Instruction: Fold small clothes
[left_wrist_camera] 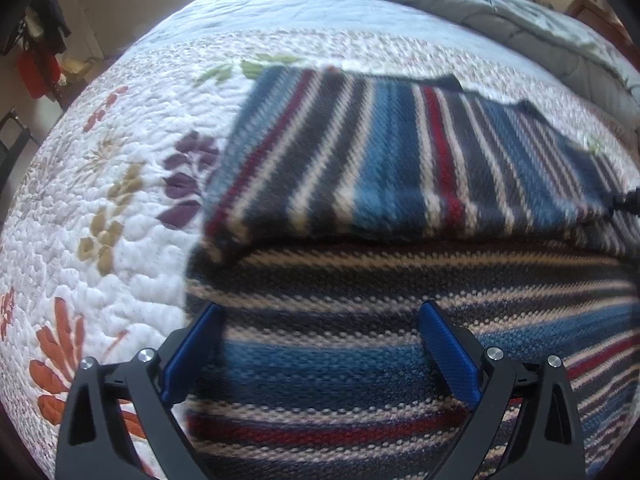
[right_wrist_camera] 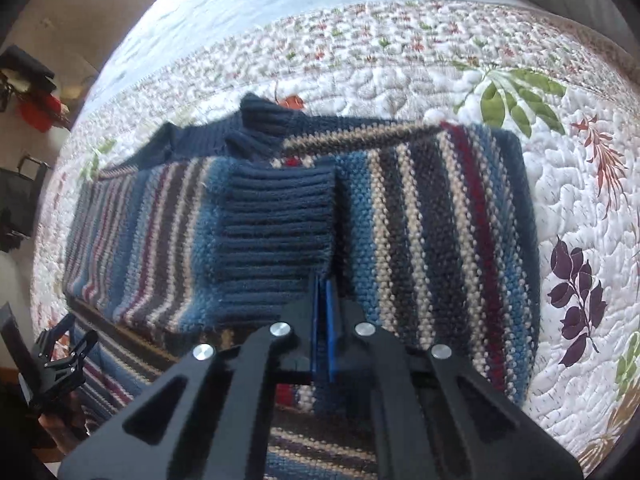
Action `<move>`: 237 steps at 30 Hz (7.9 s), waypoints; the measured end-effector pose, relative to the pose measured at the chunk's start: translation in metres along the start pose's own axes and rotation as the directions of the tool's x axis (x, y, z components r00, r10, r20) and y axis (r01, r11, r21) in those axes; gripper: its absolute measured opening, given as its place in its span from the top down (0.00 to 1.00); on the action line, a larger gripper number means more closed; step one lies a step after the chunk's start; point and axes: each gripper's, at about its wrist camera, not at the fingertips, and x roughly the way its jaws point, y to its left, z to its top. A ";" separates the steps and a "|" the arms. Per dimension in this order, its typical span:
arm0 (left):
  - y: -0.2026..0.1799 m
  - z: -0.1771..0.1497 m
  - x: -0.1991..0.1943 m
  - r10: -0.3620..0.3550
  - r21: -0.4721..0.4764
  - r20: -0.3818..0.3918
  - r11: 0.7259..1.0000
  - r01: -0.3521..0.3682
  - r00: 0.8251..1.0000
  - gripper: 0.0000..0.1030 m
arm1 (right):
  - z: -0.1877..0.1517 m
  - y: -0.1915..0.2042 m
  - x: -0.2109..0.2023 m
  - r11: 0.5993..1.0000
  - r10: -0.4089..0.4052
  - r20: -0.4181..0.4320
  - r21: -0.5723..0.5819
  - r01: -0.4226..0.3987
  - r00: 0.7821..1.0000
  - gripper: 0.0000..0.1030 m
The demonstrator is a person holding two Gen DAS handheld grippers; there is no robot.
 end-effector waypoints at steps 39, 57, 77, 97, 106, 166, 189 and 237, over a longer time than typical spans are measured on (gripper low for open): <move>0.034 -0.077 -0.067 -0.044 0.000 -0.152 0.999 0.045 0.987 0.15 | -0.106 -0.019 -0.100 0.998 0.066 0.011 -0.022 -0.065 0.998 0.70; 0.025 -0.207 -0.097 -0.112 -0.017 -0.226 0.994 0.111 0.968 0.11 | -0.358 -0.038 -0.111 0.994 0.107 -0.237 0.044 -0.099 0.966 0.51; 0.059 -0.224 -0.125 -0.321 -0.260 -0.132 0.924 0.280 0.938 0.88 | -0.358 -0.014 -0.108 0.973 0.230 -0.219 0.028 -0.230 0.948 0.92; 0.037 -0.072 -0.094 -0.336 -0.276 -0.039 0.909 0.313 0.941 0.87 | -0.183 -0.057 -0.129 0.951 0.275 0.011 0.147 -0.273 0.961 0.92; 0.061 -0.054 -0.069 -0.412 -0.351 -0.070 0.862 0.365 0.908 0.65 | -0.156 -0.093 -0.109 0.942 0.251 0.031 0.221 -0.252 0.968 0.54; -0.002 0.117 -0.097 -0.083 0.009 0.283 0.996 0.084 0.955 0.94 | 0.012 -0.021 -0.146 0.976 0.191 0.283 -0.159 -0.150 0.940 0.92; -0.032 0.156 0.054 0.098 0.068 0.127 0.992 -0.108 0.987 0.91 | 0.086 -0.052 0.016 1.000 -0.012 0.103 -0.005 0.013 0.995 0.91; 0.053 -0.010 -0.030 -0.056 -0.020 0.002 0.998 0.056 0.998 0.89 | -0.134 -0.090 -0.083 0.967 0.201 -0.014 -0.159 -0.201 0.979 0.81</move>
